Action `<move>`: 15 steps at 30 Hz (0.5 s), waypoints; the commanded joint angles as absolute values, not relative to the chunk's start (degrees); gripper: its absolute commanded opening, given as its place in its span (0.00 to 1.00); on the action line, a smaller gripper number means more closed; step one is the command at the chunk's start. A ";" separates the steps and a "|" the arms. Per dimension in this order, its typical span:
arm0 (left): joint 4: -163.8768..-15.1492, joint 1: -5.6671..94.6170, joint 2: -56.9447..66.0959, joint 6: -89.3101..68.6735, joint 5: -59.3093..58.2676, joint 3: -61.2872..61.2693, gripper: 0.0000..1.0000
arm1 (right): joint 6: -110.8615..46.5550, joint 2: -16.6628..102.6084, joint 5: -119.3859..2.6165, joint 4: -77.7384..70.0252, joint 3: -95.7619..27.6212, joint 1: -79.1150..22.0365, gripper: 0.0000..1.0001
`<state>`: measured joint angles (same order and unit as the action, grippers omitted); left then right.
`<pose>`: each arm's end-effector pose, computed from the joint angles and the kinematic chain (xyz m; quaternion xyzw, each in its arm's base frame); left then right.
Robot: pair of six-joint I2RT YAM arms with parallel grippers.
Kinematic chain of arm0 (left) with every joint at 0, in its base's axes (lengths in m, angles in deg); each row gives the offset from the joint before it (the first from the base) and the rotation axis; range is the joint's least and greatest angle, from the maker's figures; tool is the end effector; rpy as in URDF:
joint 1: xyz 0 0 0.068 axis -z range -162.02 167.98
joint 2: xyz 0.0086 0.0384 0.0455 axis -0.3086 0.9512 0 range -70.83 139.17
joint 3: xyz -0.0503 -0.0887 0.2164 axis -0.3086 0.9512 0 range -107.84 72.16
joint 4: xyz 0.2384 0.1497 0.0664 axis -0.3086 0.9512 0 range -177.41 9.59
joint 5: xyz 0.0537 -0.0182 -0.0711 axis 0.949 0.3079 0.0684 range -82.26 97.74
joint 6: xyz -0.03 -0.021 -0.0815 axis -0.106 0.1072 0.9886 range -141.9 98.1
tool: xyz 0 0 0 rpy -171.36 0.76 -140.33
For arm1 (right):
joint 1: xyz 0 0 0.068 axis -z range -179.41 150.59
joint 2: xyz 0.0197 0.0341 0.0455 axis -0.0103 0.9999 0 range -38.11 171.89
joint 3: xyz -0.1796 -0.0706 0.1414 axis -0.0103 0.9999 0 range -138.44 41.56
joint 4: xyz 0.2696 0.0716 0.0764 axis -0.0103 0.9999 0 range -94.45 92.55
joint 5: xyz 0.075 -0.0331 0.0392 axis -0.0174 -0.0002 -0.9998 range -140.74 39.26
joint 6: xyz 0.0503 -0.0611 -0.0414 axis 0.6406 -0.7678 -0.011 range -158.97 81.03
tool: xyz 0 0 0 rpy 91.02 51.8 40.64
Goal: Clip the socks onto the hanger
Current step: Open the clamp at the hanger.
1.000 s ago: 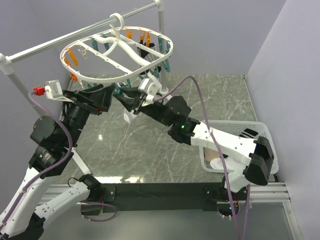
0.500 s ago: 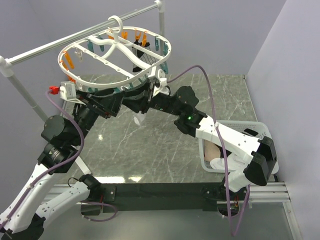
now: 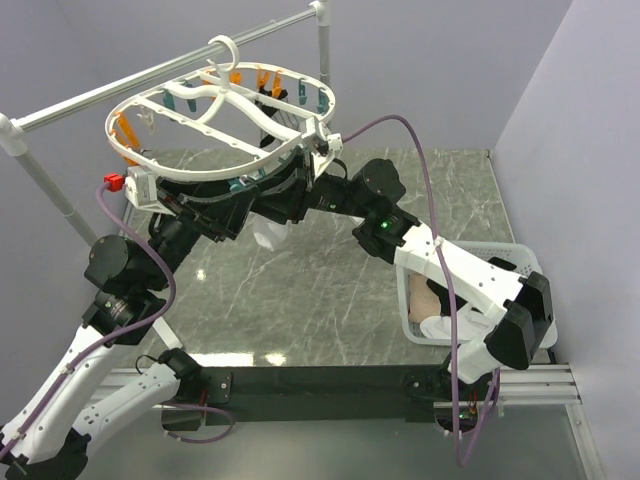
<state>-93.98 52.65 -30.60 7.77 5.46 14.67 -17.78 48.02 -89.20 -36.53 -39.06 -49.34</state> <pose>0.1873 -0.1334 0.4623 0.0405 0.5445 -0.4553 0.7033 0.2230 0.3422 0.4364 -0.3946 0.4113 0.6079 0.5528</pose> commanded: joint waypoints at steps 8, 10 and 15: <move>-98.66 51.81 -29.00 6.75 1.86 13.71 0.65 | -3.64 50.22 -100.40 -43.91 -43.69 -46.35 0.29; -99.18 51.55 -28.47 7.28 1.59 13.28 0.64 | -3.28 50.14 -100.40 -43.83 -43.78 -46.00 0.29; -96.38 49.71 -25.92 9.56 1.51 10.38 0.52 | -4.60 49.26 -100.05 -42.34 -43.78 -45.82 0.29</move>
<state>-96.23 51.12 -27.63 8.08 2.72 13.53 -5.78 50.47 -96.96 -40.44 -40.72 -45.61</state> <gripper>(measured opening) 0.544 0.339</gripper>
